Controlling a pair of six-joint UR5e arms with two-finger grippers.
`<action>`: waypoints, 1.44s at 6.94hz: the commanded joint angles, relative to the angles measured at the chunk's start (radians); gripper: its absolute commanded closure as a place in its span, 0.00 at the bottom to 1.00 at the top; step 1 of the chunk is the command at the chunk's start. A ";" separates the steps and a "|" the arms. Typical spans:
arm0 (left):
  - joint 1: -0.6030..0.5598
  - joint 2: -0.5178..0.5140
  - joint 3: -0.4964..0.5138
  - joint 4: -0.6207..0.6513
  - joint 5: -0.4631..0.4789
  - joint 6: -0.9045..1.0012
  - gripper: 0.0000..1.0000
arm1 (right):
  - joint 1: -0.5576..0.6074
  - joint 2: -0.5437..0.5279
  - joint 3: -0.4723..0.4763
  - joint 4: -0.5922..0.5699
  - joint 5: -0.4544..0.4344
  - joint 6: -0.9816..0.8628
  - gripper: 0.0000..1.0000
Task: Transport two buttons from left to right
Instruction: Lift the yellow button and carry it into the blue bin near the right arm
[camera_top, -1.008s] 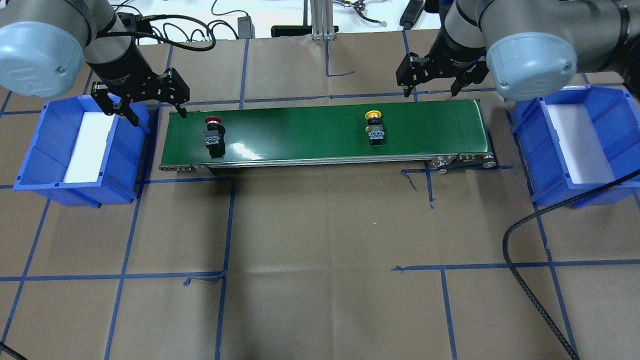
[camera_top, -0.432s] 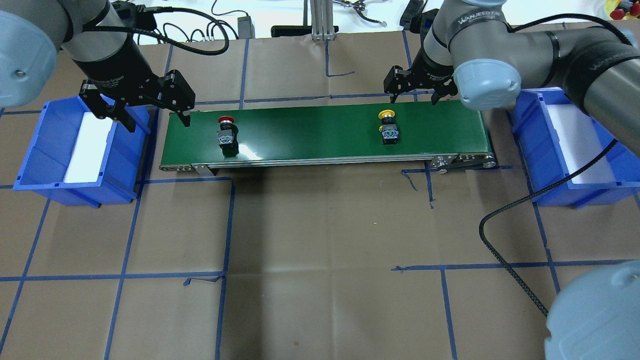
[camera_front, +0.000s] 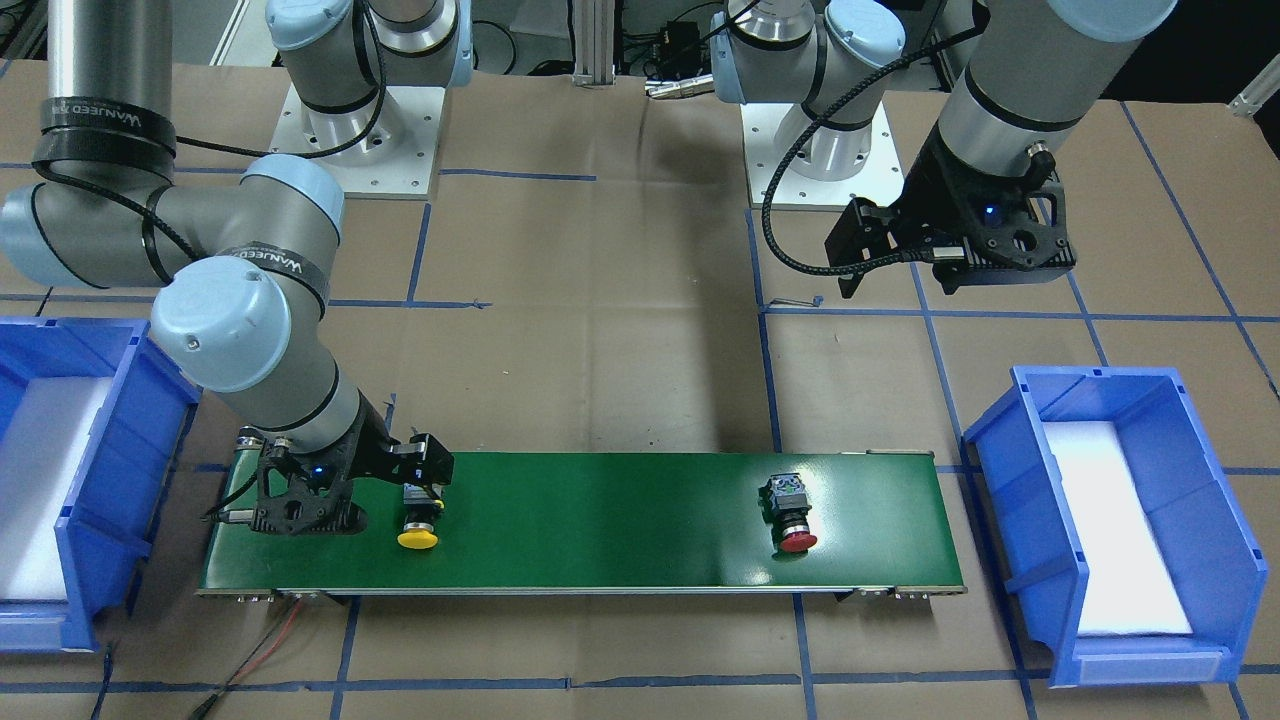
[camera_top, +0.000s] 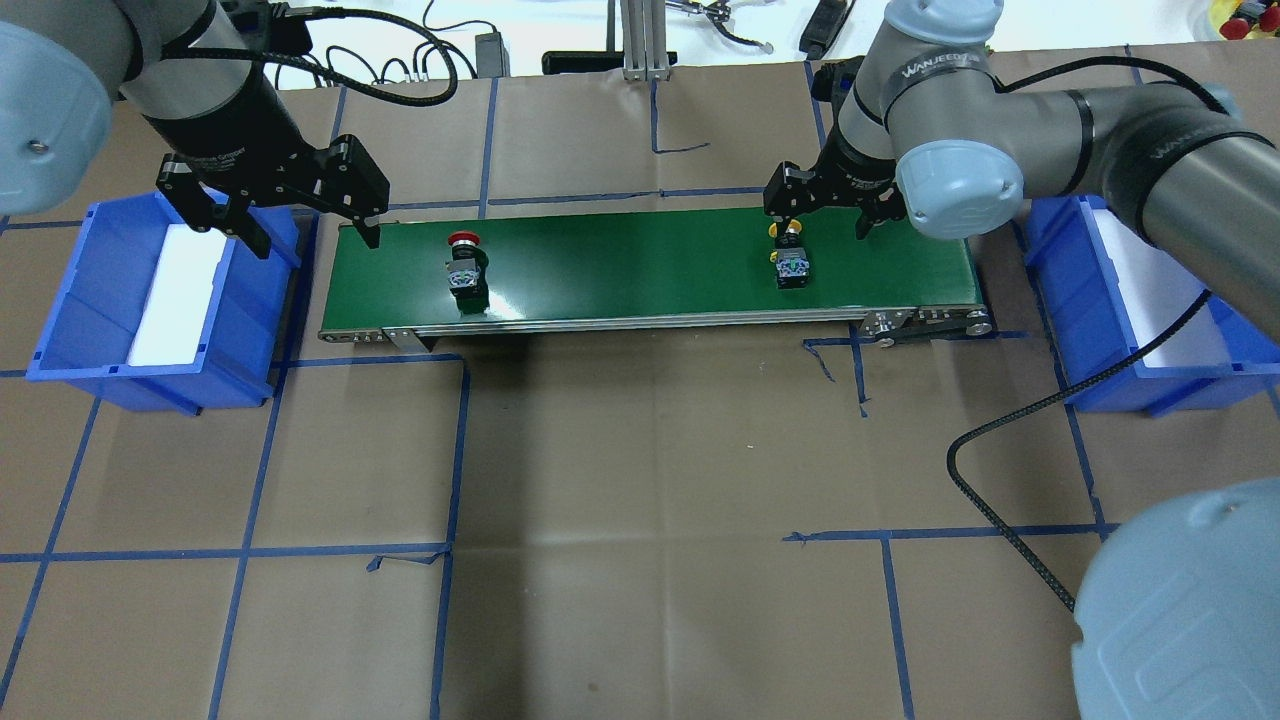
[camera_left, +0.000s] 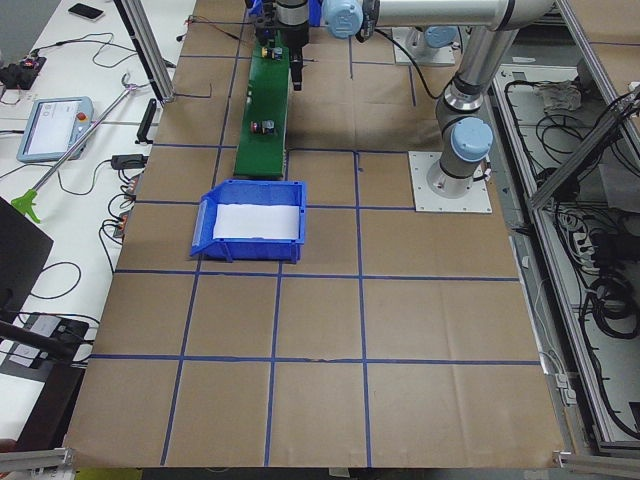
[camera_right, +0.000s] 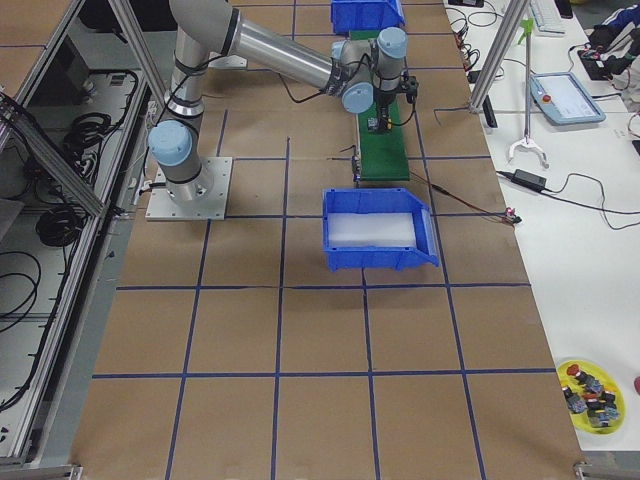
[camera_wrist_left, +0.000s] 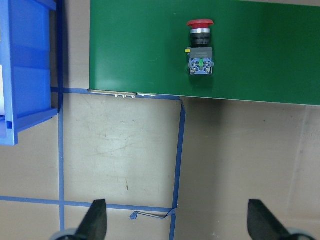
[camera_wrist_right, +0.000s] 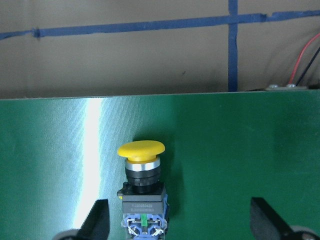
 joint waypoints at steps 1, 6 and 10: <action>0.002 0.000 0.001 0.003 0.002 0.012 0.00 | -0.002 0.009 0.048 0.000 -0.004 0.000 0.00; 0.002 0.001 0.001 0.003 0.002 0.012 0.00 | -0.046 0.000 0.021 -0.048 -0.110 -0.074 0.95; 0.002 0.001 0.001 0.006 0.002 0.010 0.00 | -0.226 -0.183 -0.105 0.202 -0.162 -0.229 0.95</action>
